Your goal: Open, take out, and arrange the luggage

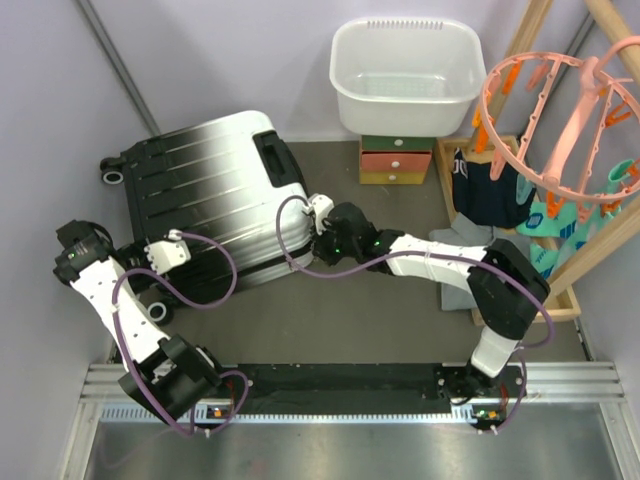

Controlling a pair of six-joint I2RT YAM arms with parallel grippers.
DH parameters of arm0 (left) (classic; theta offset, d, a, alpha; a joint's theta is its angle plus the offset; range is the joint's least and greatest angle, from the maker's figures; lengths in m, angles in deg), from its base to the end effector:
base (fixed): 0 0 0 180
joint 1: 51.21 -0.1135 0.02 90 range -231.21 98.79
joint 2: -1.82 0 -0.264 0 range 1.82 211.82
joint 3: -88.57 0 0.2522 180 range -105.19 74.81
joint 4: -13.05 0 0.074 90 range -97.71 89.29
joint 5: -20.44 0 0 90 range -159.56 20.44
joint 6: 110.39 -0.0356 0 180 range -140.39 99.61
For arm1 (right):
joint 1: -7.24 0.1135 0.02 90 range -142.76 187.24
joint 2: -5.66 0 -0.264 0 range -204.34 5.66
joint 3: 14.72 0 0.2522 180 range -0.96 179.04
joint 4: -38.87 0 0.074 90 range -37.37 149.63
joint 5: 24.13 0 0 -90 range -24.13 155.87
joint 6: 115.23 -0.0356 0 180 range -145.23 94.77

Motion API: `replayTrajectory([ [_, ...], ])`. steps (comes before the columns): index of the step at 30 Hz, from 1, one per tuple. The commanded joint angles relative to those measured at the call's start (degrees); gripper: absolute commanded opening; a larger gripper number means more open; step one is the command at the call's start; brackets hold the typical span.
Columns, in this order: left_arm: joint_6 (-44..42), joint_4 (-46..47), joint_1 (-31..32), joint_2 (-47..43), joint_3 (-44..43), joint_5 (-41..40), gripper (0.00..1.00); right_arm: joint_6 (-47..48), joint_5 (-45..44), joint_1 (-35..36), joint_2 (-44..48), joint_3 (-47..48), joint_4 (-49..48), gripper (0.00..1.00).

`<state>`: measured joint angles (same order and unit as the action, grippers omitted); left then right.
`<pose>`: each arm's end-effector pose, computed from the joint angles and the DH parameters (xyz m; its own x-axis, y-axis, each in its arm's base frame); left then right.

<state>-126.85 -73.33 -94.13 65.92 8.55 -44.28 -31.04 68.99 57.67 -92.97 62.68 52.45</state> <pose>0.1442 0.1133 0.3201 -0.2947 0.9102 -0.2912 0.8067 0.4003 0.4348 0.2435 0.2977 0.2207 -0.4426 -0.3769 -0.8137 -0.7573 0.6431 0.1140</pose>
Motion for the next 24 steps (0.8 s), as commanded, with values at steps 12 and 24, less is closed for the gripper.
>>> replayTrajectory([
  [12, -1.0, -5.7, -0.2, -0.6, 1.4, -2.7, 0.0, 14.0, -1.9, -9.9, -1.8, 8.9, 5.3, 0.0],
  [24, -1.3, -6.0, -0.3, -0.6, 1.0, -2.5, 0.0, 22.8, 5.8, -11.2, -7.9, 17.4, -2.0, 0.0],
])
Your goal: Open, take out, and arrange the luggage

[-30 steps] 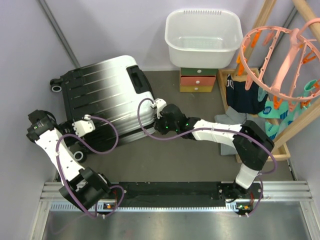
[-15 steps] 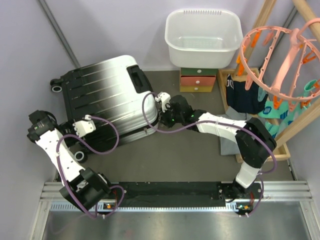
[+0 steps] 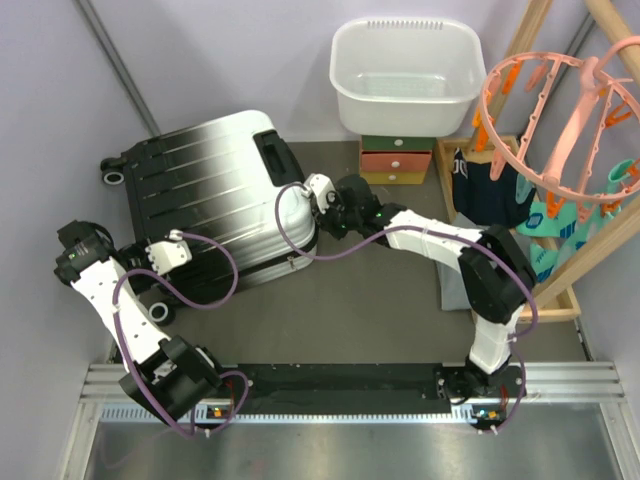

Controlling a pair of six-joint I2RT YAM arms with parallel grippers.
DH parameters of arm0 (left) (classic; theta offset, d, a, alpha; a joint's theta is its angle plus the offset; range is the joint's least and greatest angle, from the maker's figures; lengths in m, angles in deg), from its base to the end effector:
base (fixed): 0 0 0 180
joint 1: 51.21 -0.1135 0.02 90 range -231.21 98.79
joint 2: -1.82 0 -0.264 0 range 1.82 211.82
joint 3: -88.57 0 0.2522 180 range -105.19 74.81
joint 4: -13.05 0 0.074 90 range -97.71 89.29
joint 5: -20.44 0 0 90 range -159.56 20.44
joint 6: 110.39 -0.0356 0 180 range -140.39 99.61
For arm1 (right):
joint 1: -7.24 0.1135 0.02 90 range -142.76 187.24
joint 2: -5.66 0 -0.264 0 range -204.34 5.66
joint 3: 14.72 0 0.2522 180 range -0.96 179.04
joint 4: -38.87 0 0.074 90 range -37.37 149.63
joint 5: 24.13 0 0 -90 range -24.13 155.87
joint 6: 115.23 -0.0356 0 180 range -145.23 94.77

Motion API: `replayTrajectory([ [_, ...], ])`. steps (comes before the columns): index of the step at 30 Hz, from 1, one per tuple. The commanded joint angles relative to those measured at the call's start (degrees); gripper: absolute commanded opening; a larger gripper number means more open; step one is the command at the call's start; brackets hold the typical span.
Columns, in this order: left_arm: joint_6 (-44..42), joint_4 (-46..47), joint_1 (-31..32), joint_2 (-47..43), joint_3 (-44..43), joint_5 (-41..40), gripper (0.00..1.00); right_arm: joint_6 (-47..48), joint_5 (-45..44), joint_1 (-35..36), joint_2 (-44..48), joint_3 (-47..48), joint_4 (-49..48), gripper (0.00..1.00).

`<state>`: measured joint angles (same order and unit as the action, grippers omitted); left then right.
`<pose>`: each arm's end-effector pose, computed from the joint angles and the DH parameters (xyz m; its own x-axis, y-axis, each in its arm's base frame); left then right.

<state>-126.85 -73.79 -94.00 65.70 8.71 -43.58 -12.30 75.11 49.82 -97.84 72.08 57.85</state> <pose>0.1434 0.1115 0.3198 -0.2881 0.9081 -0.3040 0.8080 0.4009 0.4317 0.2994 0.2829 0.2341 -0.2477 -0.5275 -0.8126 -0.8406 0.5340 -0.0905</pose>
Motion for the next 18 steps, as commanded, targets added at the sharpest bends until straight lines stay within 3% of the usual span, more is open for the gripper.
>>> replayTrajectory([
  [1, -1.2, -5.7, -0.4, -0.3, 0.8, -3.1, 0.0, 3.0, 0.8, -3.4, -4.1, 9.1, -7.7, 0.0],
  [6, 1.6, -4.0, -0.4, -0.6, 1.2, -1.8, 0.01, 0.3, 6.7, -3.4, -6.1, 10.8, -10.1, 0.0],
  [7, 3.1, -3.1, -0.4, -0.7, 1.1, -0.4, 0.06, -0.8, 7.6, -3.3, -6.0, 10.3, -11.0, 0.0],
  [11, 11.7, 2.1, -0.4, -0.7, -0.1, 3.7, 0.43, -1.7, 7.2, -2.0, -5.0, 6.0, -12.9, 0.0],
  [12, 16.4, 4.4, -0.4, -0.3, -0.6, 4.6, 0.63, -1.6, 6.9, -1.5, -4.8, 5.4, -13.1, 0.0],
  [15, 25.7, 5.0, -0.4, 1.0, -5.1, 7.4, 0.86, -1.9, 6.8, 0.0, -4.5, 4.3, -12.3, 0.0],
  [18, 30.3, 1.3, -0.5, 2.6, -12.1, 9.9, 0.91, -3.3, 6.5, 1.2, -5.0, 4.2, -11.8, 0.0],
])
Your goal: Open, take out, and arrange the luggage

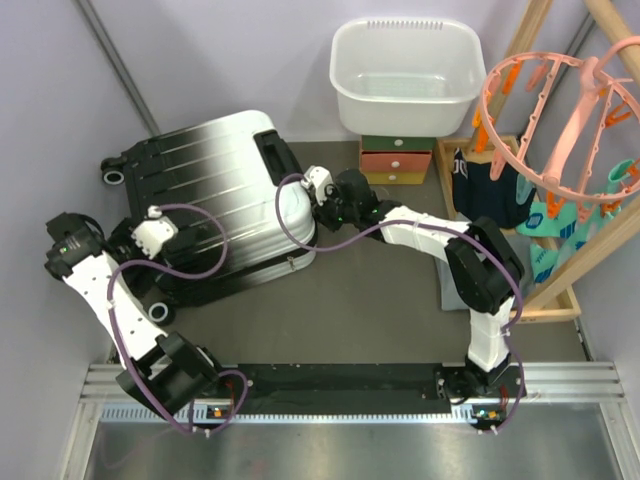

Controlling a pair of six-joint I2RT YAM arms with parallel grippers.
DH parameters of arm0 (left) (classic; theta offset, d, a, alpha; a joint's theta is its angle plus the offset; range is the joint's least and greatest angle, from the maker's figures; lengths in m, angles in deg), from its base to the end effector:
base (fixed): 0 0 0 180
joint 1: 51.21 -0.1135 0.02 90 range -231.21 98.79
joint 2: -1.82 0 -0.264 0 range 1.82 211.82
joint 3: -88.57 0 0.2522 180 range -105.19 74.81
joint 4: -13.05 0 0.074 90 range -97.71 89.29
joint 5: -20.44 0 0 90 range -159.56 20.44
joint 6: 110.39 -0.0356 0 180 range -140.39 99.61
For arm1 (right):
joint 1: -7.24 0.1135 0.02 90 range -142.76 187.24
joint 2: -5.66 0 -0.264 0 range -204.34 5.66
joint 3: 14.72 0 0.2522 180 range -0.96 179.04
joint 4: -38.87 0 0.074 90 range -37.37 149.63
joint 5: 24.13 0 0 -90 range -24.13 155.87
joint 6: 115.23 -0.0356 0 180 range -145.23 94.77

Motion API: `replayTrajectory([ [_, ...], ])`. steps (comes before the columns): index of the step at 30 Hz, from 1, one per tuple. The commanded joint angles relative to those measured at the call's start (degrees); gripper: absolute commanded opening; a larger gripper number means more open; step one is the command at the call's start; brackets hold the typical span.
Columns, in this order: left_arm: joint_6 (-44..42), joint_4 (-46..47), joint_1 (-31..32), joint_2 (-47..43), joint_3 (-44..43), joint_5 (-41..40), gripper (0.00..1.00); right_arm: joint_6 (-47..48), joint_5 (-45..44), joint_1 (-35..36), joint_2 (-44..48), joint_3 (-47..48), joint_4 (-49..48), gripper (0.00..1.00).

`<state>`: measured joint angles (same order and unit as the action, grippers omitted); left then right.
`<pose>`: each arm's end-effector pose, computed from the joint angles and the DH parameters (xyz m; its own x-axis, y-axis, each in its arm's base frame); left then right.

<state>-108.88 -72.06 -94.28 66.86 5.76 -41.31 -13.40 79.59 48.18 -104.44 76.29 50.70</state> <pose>0.1498 0.1170 0.3326 -0.4859 0.7512 -0.4468 0.6616 0.6502 0.3736 0.3285 0.2961 0.2231 -0.2179 -0.4527 -0.8646 -0.8531 0.5187 -0.0566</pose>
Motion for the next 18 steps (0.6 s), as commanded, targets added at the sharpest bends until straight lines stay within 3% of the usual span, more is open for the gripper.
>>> replayTrajectory([
  [1, 12.3, -3.5, -0.2, 1.8, -10.7, 8.4, 0.93, -3.0, 1.9, 2.8, 1.5, 0.0, -4.7, 0.0],
  [4, 13.9, -4.4, -0.1, 2.0, -14.5, 11.6, 0.94, -4.7, 1.6, 2.8, 1.5, -0.2, -4.6, 0.0],
  [6, 23.7, 0.7, -0.1, 2.0, -14.2, 13.9, 0.94, -5.4, 1.9, 2.8, 1.5, -0.2, -4.2, 0.0],
  [7, 29.5, 6.2, -0.1, 1.9, -13.1, 14.1, 0.89, -6.2, 2.1, 2.9, 1.4, -0.2, -4.0, 0.0],
  [8, 43.7, 17.4, -0.1, 1.8, -10.9, 13.1, 0.84, -6.6, 2.2, 2.8, 1.4, -0.2, -3.9, 0.0],
  [9, 49.9, 23.5, 0.0, 1.8, -9.9, 11.8, 0.74, -7.1, 2.4, 2.9, 1.1, -0.3, -3.9, 0.0],
  [11, 60.9, 34.2, 0.1, 2.4, -7.7, 5.8, 0.43, -8.1, 2.4, 2.9, 0.9, -0.3, -3.7, 0.0],
  [12, 63.2, 37.0, 1.0, 2.7, -6.9, 3.2, 0.35, -8.5, 2.2, 2.9, 0.9, -0.3, -3.5, 0.0],
  [14, 64.8, 40.7, 3.6, 3.9, -4.4, -6.2, 0.26, -9.5, 2.2, 2.9, 0.9, -0.3, -3.5, 0.0],
  [18, 64.7, 48.4, 4.9, 6.7, -0.2, -16.5, 0.25, -10.3, 1.7, 3.2, 1.0, 0.1, -3.3, 0.0],
])
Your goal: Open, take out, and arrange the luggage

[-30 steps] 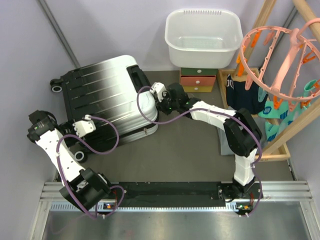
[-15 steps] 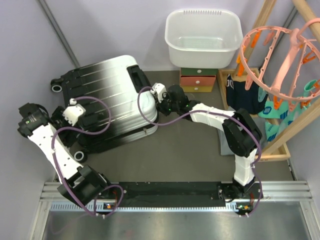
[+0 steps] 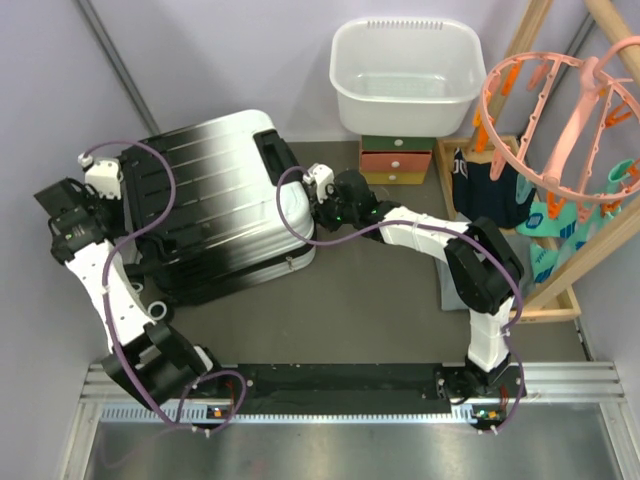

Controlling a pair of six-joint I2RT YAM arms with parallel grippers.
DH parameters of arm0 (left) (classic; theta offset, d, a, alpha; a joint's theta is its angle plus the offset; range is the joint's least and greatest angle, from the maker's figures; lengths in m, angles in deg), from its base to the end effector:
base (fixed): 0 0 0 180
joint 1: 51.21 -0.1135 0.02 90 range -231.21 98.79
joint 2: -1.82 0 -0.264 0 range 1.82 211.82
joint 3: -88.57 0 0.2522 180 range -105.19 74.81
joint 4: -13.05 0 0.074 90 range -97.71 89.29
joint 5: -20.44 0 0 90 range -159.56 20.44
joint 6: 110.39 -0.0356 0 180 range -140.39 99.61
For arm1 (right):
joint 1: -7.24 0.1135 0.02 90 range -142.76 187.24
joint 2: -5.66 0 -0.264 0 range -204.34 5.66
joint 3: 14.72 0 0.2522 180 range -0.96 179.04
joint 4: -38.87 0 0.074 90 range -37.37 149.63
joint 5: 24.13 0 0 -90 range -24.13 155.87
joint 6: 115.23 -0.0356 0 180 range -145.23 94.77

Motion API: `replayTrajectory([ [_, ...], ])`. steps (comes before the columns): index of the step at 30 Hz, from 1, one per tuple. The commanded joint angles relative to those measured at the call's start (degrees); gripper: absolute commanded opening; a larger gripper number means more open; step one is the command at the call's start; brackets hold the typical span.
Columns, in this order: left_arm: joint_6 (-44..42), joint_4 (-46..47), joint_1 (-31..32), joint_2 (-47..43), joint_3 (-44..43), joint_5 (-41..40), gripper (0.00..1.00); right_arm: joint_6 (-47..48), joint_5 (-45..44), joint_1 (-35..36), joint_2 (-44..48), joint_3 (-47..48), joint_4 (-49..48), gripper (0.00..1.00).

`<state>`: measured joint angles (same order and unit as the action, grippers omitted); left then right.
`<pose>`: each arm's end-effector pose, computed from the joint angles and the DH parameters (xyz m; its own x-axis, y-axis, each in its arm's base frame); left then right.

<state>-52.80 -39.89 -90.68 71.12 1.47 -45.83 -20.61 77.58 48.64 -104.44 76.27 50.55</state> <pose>0.2052 0.1504 0.3762 -0.5509 0.1820 -0.8145 -0.0387 0.9693 0.2427 0.3272 0.2981 0.2231 -0.3200 -0.3873 -0.8646 -0.8067 0.5899 0.0344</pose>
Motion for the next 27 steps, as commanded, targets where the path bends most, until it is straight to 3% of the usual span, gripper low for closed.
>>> replayTrajectory([
  [1, 8.8, 17.5, 1.5, 3.2, 4.9, -13.3, 0.25, -3.0, 3.6, 2.6, 1.1, 0.1, -3.1, 0.0],
  [4, 8.4, 21.4, 1.8, 7.2, 6.7, -19.0, 0.22, -3.2, 3.3, 3.2, 1.2, 0.2, -2.9, 0.0],
  [8, 7.4, 22.1, 3.6, 13.0, 8.6, -17.2, 0.22, -3.5, 2.4, 4.0, 2.2, -0.7, -2.7, 0.0],
  [10, 7.9, 22.2, 4.8, 14.0, 9.7, -12.1, 0.23, -4.2, 2.2, 4.9, 2.9, -1.5, -3.1, 0.0],
  [16, 8.8, 25.2, 16.8, 17.8, 11.0, -12.8, 0.24, -7.3, -0.9, 8.7, 7.1, -5.1, -2.6, 0.0],
  [23, 13.4, 22.1, 20.9, 31.7, -4.5, -14.4, 0.23, -11.1, -3.3, 17.6, 7.5, -6.9, -2.7, 0.0],
  [27, 13.9, 19.1, 21.9, 36.4, -12.5, -15.6, 0.23, -13.1, -1.7, 21.8, 3.4, -2.4, -1.9, 0.0],
])
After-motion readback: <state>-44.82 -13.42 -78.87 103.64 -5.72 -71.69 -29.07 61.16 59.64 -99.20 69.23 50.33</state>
